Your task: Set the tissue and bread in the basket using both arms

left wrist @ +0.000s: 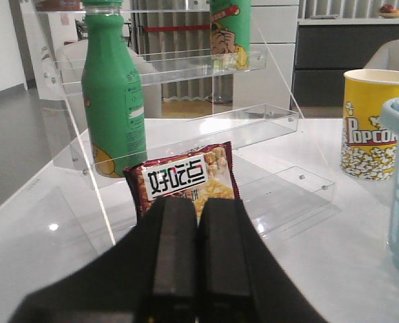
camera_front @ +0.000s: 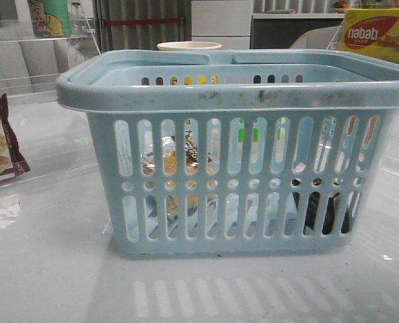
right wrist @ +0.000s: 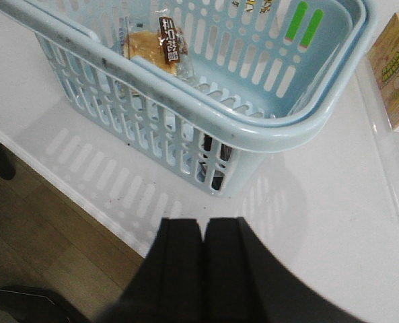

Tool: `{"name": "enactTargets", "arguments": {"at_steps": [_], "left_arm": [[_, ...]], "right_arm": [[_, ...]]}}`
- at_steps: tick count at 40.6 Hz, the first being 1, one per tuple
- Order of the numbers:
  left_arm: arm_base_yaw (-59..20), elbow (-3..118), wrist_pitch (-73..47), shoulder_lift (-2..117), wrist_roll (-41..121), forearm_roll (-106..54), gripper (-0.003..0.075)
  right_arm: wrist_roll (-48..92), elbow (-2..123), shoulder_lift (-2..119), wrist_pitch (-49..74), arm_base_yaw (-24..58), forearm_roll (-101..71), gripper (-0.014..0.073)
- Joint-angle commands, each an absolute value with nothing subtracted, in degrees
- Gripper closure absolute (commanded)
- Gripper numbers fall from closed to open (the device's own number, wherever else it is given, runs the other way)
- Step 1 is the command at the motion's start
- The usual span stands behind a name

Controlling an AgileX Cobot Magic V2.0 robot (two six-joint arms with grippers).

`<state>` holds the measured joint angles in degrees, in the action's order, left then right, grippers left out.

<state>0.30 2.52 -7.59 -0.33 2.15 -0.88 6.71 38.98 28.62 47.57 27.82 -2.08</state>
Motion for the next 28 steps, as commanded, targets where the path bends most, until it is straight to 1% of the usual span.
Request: {"name": "enactTargets", "arguments": {"at_steps": [1,4,28], "left_arm": [[1.2,1.6,2.8,-1.5,1.3,-0.8,0.0629],[1.2,-0.5,6.6,-1.5,1.3,-0.7,0.0629],[0.7,-0.4,5.7,-1.4,1.3,-0.7,0.0629]], "right_arm": [[7.0,40.4,28.7,43.4,27.8,-1.5,0.0538],[7.0,40.4,28.7,43.4,27.8,-1.5,0.0538],[7.0,40.4,28.7,43.4,27.8,-1.5,0.0538]]}}
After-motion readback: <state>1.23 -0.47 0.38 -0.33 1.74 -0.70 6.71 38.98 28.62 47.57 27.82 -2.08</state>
